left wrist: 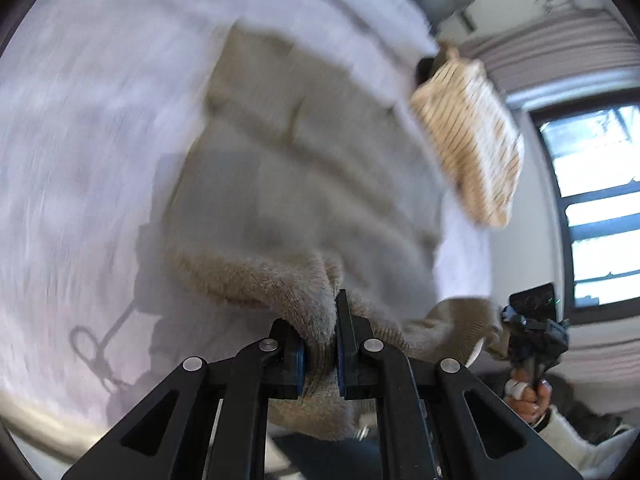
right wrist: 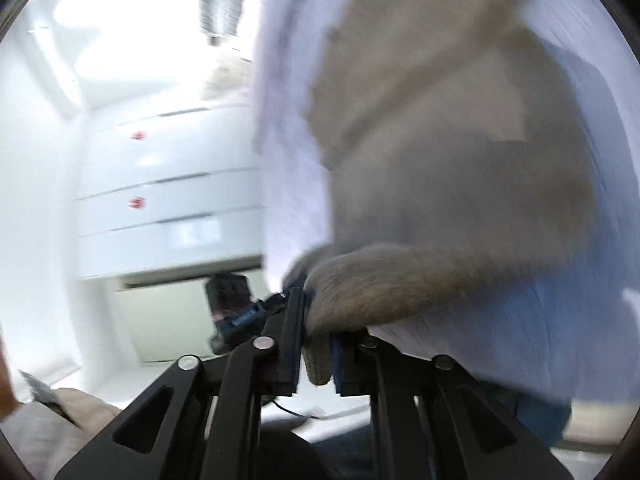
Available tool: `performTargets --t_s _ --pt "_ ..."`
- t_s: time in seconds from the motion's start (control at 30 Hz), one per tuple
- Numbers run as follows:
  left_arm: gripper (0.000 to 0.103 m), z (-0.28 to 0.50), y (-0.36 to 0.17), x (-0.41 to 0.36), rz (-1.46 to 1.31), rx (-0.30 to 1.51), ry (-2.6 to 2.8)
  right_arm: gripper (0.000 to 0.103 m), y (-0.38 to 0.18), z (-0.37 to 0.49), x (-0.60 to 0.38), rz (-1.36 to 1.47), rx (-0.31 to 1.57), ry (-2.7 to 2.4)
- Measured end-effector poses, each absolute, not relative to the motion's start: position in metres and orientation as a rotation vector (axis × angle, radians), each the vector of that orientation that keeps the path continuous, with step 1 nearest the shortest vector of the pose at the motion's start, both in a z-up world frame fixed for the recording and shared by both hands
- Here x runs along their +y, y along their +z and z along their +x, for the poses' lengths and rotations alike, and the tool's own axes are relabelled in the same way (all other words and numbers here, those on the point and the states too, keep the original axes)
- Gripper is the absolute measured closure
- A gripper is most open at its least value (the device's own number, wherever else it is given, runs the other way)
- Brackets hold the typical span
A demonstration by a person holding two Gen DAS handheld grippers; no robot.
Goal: Fold small clothes
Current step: 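Carry the hem over the body with both tools and lay it down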
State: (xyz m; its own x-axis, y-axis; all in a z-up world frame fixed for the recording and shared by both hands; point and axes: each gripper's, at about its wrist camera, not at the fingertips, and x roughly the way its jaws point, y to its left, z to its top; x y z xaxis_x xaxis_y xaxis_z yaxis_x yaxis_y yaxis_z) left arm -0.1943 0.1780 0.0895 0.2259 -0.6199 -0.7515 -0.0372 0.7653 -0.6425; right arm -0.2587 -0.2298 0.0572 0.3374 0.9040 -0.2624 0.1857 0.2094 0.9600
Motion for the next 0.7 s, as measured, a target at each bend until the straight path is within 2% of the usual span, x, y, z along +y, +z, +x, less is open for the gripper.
performTargets --t_s 0.13,0.27,0.53,0.6,0.63,0.67,0.7 --pt "0.091 -0.130 0.117 0.168 -0.590 1.195 -0.448 0.094 0.078 -0.196 -0.257 1.269 1.032 0.721" --pt "0.091 -0.073 0.115 0.147 -0.515 1.163 -0.396 0.094 0.072 -0.135 -0.288 1.262 1.004 0.685" --pt "0.090 -0.004 0.041 0.125 -0.406 1.245 -0.288 0.094 -0.006 -0.063 -0.306 1.289 1.083 0.498" --pt "0.068 0.006 0.022 0.125 -0.347 1.288 -0.236 0.094 -0.022 -0.059 -0.306 1.299 1.089 0.463" --pt "0.062 0.008 0.017 0.126 -0.320 1.282 -0.226 0.094 -0.030 -0.058 -0.305 1.315 1.084 0.457" --pt "0.050 0.010 0.015 0.129 -0.295 1.269 -0.220 0.094 -0.035 -0.057 -0.306 1.319 1.080 0.444" --pt "0.045 0.010 0.015 0.135 -0.278 1.245 -0.221 0.094 -0.039 -0.058 -0.306 1.326 1.072 0.437"
